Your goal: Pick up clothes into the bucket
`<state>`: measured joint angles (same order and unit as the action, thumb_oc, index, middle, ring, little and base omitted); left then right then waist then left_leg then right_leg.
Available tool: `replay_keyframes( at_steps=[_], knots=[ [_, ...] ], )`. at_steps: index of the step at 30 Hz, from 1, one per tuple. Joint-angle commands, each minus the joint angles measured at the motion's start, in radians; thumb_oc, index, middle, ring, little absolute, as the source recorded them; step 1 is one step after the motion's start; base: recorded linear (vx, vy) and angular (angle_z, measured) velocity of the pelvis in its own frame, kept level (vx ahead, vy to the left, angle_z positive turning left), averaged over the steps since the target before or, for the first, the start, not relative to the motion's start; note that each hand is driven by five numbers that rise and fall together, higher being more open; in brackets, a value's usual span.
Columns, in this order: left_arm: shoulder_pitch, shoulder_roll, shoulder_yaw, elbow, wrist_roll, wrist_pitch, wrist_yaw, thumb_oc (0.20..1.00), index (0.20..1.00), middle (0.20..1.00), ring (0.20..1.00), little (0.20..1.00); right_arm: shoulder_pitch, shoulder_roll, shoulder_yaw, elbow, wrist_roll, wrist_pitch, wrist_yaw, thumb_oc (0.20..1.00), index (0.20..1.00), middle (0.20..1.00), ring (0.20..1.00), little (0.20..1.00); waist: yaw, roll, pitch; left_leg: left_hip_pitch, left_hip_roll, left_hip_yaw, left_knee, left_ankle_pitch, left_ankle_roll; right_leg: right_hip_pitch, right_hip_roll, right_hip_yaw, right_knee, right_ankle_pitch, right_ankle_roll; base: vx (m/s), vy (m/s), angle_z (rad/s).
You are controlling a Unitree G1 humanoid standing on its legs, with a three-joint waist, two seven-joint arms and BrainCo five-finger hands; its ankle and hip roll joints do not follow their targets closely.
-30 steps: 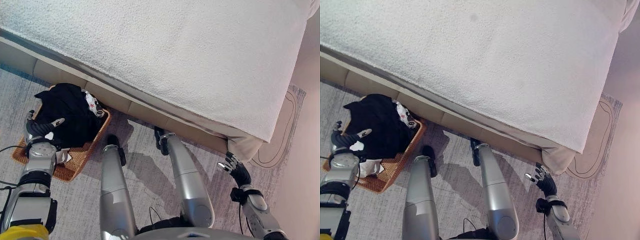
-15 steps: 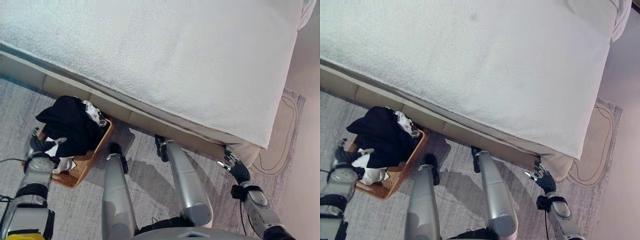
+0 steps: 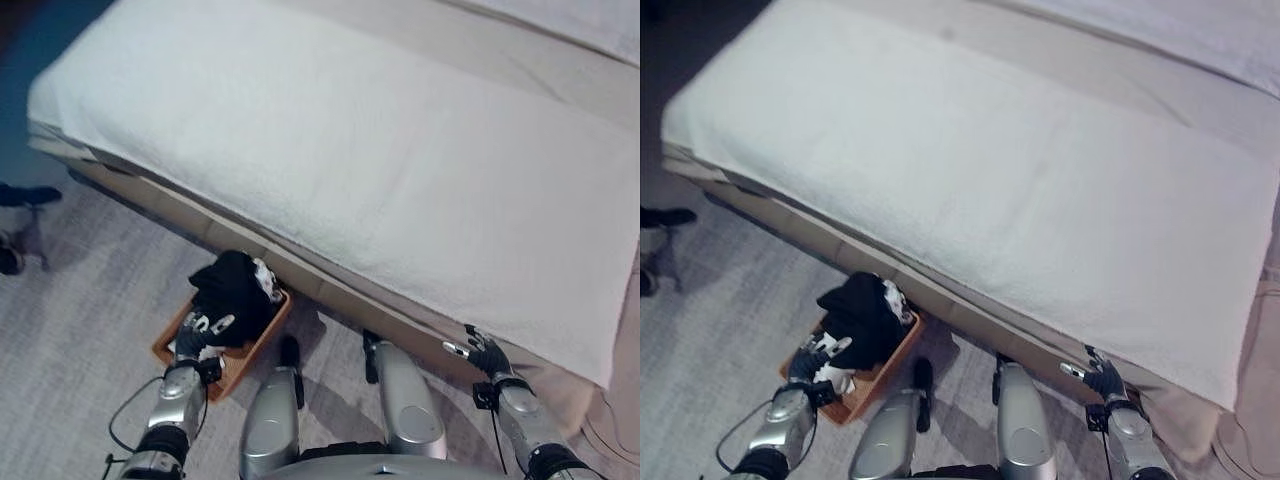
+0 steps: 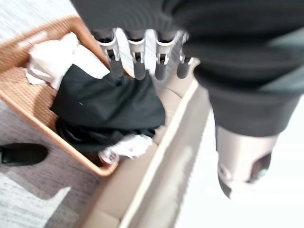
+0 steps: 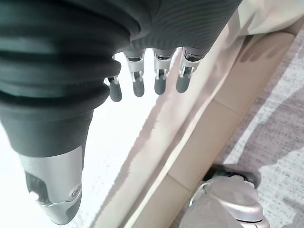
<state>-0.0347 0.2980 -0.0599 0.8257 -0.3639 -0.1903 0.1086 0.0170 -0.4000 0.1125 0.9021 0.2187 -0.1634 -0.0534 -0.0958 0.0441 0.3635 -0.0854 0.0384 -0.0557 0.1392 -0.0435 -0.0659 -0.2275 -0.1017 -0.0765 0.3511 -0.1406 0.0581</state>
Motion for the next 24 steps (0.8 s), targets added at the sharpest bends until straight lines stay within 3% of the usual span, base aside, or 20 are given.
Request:
replay_keyframes(
  at_steps=[1,4,10,16,24],
  knots=[
    [-0.003,0.037,-0.008,-0.036,0.092,-0.062,0.026,1.0,1.0,1.0,1.0,1.0,0.022,-0.005,0.014,0.035,-0.086,0.021,-0.02,1.0,1.0,1.0,1.0,1.0,0.012,-0.044,-0.077,-0.046,-0.044,-0.009,-0.008,0.035,0.009,0.097,-0.003,-0.032,-0.203,0.095,0.031,0.07,-0.072,0.07],
    [0.025,0.002,0.0,0.026,0.099,-0.055,0.031,1.0,1.0,1.0,1.0,1.0,0.021,0.027,0.028,0.095,-0.108,0.031,-0.032,1.0,1.0,1.0,1.0,1.0,0.029,-0.049,-0.147,0.003,-0.032,-0.005,-0.052,0.042,0.003,0.182,0.005,-0.057,-0.307,0.115,0.04,0.11,-0.08,0.1],
    [0.063,-0.051,-0.019,0.166,0.131,-0.024,-0.014,1.0,1.0,1.0,1.0,1.0,0.026,0.056,0.027,0.16,-0.103,0.037,-0.017,1.0,1.0,1.0,1.0,1.0,0.034,-0.05,-0.204,0.072,-0.027,-0.006,-0.092,0.045,0.0,0.258,0.006,-0.074,-0.321,0.101,0.037,0.08,-0.022,0.1],
    [0.073,-0.108,-0.025,0.335,0.162,0.015,-0.05,1.0,1.0,1.0,1.0,1.0,0.001,0.103,0.021,0.204,-0.044,0.04,-0.007,1.0,1.0,1.0,1.0,1.0,0.038,-0.057,-0.237,0.105,-0.03,0.0,-0.076,0.021,0.005,0.301,0.004,-0.073,-0.335,0.093,0.034,0.05,0.0,0.09],
    [0.087,-0.111,-0.046,0.359,0.179,0.031,-0.121,1.0,1.0,1.0,1.0,1.0,0.007,0.12,0.058,0.202,-0.055,0.046,0.043,1.0,1.0,1.0,1.0,1.0,0.044,-0.068,-0.258,0.134,-0.026,0.005,-0.09,0.011,0.008,0.327,0.005,-0.072,-0.348,0.094,0.037,0.02,0.003,0.01]
  ],
)
